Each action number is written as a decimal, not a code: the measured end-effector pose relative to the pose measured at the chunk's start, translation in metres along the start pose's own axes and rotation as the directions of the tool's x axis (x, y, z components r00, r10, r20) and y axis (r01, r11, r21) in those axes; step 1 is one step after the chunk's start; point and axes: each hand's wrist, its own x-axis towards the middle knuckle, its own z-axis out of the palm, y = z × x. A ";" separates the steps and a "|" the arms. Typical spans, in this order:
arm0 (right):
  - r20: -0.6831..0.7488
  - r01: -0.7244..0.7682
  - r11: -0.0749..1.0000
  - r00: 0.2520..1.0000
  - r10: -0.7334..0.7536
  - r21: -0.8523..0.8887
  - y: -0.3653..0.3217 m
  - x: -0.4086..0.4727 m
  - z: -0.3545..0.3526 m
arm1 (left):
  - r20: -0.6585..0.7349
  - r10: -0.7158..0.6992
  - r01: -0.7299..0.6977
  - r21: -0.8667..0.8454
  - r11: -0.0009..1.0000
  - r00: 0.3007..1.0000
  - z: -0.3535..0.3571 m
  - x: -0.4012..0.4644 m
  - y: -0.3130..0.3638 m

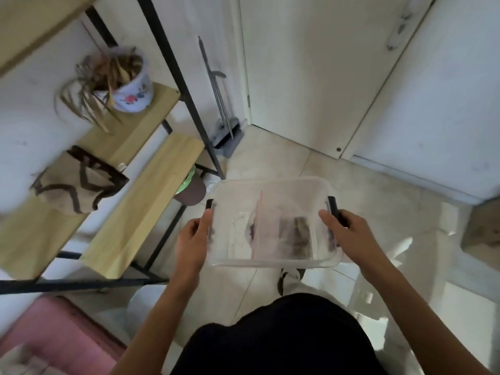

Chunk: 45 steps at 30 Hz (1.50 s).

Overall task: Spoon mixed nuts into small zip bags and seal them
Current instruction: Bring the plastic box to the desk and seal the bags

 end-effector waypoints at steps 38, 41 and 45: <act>0.675 0.447 0.880 0.601 -0.429 0.161 -0.484 0.341 0.186 | -0.531 0.103 -0.342 -0.373 0.863 0.841 -0.162 0.207 0.290; 0.730 0.458 0.862 0.510 -0.455 0.217 -0.519 0.334 0.196 | -0.574 0.151 -0.408 -0.349 0.844 0.805 -0.177 0.197 0.309; 0.759 0.436 0.855 0.443 -0.477 0.283 -0.563 0.326 0.213 | -0.528 0.245 -0.472 -0.354 0.807 0.813 -0.202 0.191 0.340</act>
